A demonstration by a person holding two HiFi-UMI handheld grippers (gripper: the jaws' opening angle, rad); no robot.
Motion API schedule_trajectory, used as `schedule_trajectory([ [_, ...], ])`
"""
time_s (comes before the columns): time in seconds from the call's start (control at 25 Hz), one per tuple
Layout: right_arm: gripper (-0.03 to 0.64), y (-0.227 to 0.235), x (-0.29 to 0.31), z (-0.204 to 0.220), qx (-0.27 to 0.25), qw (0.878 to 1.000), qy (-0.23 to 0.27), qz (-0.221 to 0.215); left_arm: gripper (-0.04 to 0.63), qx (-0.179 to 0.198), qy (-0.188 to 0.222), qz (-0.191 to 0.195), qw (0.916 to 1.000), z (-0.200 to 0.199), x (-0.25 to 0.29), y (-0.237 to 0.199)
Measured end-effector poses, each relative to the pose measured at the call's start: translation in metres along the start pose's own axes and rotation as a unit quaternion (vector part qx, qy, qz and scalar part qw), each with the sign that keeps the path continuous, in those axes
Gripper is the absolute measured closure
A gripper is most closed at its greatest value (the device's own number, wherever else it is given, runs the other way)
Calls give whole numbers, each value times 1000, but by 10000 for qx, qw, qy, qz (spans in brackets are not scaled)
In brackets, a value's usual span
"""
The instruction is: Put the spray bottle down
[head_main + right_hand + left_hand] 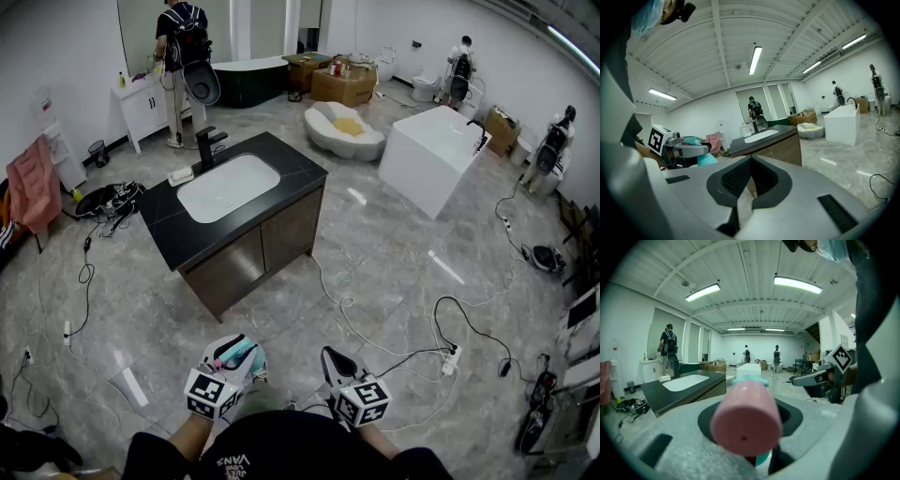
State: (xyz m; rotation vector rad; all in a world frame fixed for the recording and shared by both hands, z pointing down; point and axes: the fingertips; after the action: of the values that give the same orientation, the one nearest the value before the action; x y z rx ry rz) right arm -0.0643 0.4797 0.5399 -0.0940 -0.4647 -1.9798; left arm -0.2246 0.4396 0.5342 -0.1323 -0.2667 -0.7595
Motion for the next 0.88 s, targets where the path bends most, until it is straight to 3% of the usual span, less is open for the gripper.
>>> schedule_trajectory([
  [0.56,615,28,7,3,543,9983,55,191,449,-108,-122,-19,9999,4,17,-13],
  [0.88,615,63,55,-15,595,9974,-13,397,449,-96,-48,206,9997,-16,80,-57],
])
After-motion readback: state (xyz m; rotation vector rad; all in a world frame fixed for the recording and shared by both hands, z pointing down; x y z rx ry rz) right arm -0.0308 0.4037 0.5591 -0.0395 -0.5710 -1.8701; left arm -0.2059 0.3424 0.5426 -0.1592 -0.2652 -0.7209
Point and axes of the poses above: the fingertips, and each gripper's own axes: x forward along the fingers, y to its right, z out of its underside, and after that the axes turned 3 degrees about -z, right-handed
